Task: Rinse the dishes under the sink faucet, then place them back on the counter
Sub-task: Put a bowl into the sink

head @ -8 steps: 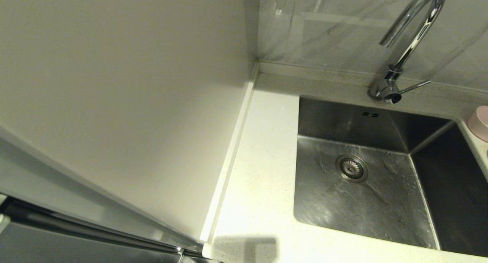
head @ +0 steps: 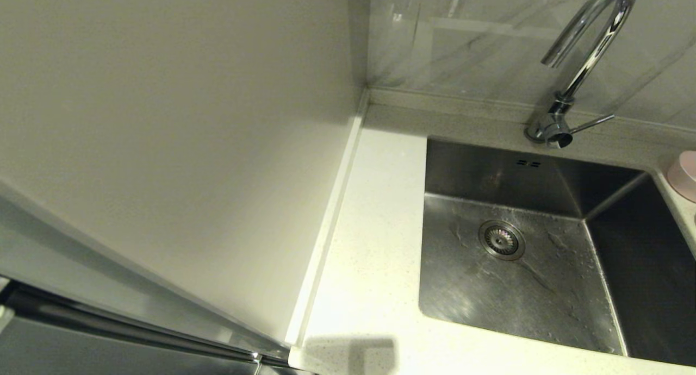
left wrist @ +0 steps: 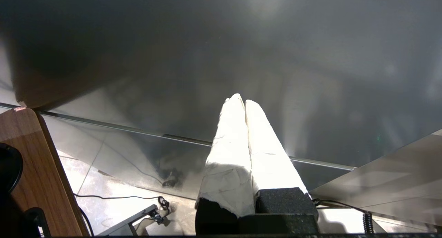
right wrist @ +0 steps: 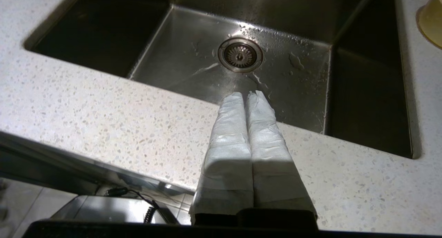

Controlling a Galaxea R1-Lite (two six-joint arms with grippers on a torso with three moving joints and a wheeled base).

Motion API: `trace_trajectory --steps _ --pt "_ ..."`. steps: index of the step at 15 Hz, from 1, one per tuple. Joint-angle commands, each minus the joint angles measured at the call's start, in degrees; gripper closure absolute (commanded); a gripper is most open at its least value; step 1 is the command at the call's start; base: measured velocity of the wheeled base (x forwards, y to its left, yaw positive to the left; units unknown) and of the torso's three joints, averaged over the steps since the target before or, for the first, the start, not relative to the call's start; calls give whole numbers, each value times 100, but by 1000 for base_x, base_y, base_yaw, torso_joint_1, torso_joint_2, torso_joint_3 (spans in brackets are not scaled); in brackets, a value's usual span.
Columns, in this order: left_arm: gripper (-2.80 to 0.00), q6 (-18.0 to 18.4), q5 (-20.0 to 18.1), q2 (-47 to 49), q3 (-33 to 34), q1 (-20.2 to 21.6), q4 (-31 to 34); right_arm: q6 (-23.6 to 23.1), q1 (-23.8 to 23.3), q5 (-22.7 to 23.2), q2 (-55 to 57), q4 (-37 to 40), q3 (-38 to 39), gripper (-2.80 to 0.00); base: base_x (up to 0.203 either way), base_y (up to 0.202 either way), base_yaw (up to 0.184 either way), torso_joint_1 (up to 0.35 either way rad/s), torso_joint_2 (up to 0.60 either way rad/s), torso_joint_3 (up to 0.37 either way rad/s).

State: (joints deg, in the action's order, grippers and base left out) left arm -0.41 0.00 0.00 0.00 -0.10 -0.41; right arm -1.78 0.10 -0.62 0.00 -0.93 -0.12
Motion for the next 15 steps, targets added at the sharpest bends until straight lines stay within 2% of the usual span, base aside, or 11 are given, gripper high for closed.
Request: trace_trajectory --steps 1,3,5,8,10,13,15 --pt "0 -3 0 0 18 1 -2 -23 1 -71 5 12 -445 0 0 0 0 0 0 0" --pt "0 -3 0 0 18 1 -2 -150 5 4 254 67 -1534 0 0 0 0 0 0 0" --pt "0 -3 0 0 9 1 -2 -283 3 52 1053 182 -3215 0 0 0 0 0 0 0" --pt "0 -3 0 0 18 1 -2 -393 -3 -25 3487 719 -6182 0 0 0 0 0 0 0" --pt "0 -3 0 0 18 1 -2 -579 -31 -110 5073 1223 -7626 0 0 0 0 0 0 0" --pt "0 -3 0 0 18 1 -2 -1310 -400 -195 6780 1722 -8797 0 0 0 0 0 0 0" --pt "0 -3 0 0 18 1 -2 -1868 -594 -314 7383 2042 -9095 0 0 0 0 0 0 0"
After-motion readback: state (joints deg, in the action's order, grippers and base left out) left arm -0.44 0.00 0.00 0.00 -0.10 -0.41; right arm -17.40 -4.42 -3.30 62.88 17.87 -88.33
